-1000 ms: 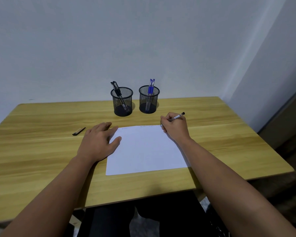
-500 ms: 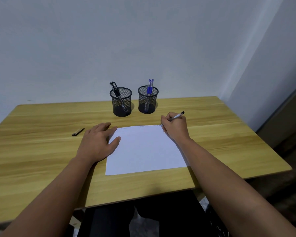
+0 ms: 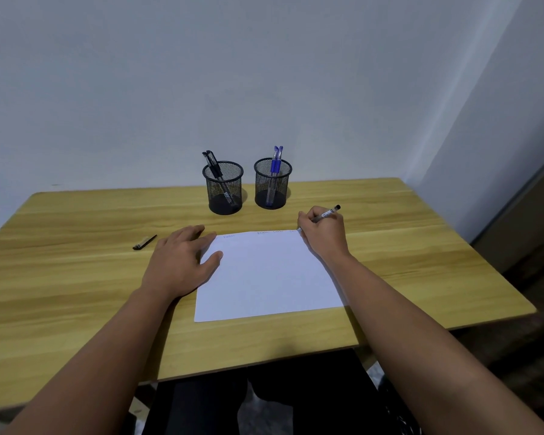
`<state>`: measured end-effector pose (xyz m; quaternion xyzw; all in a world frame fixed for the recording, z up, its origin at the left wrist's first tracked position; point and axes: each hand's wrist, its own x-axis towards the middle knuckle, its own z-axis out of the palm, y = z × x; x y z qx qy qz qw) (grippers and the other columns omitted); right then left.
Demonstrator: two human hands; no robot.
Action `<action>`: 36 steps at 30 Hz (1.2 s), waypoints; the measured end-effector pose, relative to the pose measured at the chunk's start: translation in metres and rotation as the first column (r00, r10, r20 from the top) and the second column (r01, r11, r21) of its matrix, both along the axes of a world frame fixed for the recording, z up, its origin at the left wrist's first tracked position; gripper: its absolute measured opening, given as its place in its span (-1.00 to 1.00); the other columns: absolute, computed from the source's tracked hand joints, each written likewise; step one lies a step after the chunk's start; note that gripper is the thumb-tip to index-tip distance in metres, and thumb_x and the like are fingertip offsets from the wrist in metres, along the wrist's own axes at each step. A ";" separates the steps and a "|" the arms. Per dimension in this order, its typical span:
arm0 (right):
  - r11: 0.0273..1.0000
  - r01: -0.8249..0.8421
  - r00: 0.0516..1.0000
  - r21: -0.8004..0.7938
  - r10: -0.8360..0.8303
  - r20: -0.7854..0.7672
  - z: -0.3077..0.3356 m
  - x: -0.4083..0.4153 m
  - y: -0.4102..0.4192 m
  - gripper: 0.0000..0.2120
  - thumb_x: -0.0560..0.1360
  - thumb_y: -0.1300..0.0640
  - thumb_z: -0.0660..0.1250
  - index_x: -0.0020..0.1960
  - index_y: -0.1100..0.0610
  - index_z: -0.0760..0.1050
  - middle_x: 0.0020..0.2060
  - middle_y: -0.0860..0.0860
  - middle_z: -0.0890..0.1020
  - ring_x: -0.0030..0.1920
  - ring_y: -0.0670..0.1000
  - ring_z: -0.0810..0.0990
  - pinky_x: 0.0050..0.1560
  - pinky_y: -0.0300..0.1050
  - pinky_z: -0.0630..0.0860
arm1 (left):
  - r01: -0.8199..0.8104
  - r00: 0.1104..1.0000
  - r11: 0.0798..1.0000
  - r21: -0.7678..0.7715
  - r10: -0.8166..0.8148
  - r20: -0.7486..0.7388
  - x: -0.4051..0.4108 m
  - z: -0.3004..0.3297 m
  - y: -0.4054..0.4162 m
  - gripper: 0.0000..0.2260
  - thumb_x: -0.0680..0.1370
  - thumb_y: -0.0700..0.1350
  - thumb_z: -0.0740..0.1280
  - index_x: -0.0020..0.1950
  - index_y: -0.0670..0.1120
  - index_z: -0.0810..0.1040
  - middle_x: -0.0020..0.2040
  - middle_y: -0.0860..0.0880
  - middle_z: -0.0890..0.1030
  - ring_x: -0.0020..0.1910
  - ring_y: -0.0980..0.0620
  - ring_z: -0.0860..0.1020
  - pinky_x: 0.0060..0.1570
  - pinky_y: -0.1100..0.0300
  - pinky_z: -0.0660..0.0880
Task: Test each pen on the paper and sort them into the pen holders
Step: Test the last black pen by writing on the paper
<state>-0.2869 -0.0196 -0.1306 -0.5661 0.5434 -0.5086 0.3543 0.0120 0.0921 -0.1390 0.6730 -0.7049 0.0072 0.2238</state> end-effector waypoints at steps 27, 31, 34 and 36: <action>0.993 0.113 0.991 0.019 -0.111 -0.078 0.008 -0.005 0.001 -0.63 0.62 0.22 0.35 -0.25 0.41 0.33 -0.41 0.16 0.43 -0.38 0.03 0.39 -0.40 -0.13 0.27 | 0.001 1.000 1.000 0.001 -0.001 -0.009 -0.001 0.001 0.000 -0.42 0.48 0.35 0.13 0.37 0.12 0.58 0.42 0.00 0.52 0.45 -0.06 0.41 0.34 -0.14 0.34; 0.988 0.102 0.973 0.113 -0.122 0.194 0.014 -0.004 -0.004 -0.61 0.64 0.22 0.38 -0.31 0.19 0.34 -0.39 0.21 0.52 -0.50 0.00 0.50 -0.45 -0.19 0.41 | -0.004 1.000 1.000 0.001 0.004 -0.010 0.000 0.001 0.001 -0.42 0.48 0.35 0.13 0.37 0.12 0.58 0.42 0.01 0.52 0.44 -0.05 0.41 0.34 -0.13 0.34; 0.985 0.020 0.968 0.169 -0.061 0.244 0.021 -0.003 -0.002 -0.62 0.65 0.11 0.44 -0.26 0.14 0.38 -0.40 0.16 0.54 -0.53 -0.02 0.47 -0.54 -0.23 0.36 | 0.001 1.000 1.000 0.005 -0.001 -0.007 0.000 0.002 0.002 -0.42 0.48 0.35 0.13 0.37 0.12 0.58 0.42 0.00 0.52 0.44 -0.06 0.42 0.33 -0.14 0.34; 0.988 0.008 0.964 0.151 -0.048 0.261 0.033 -0.001 0.001 -0.69 0.64 0.11 0.46 -0.17 0.21 0.43 -0.37 0.15 0.51 -0.54 -0.09 0.45 -0.53 -0.27 0.40 | 0.004 1.000 1.000 0.019 -0.004 -0.007 -0.001 0.004 0.003 -0.41 0.48 0.36 0.13 0.39 0.12 0.56 0.43 0.00 0.51 0.45 -0.06 0.41 0.34 -0.13 0.34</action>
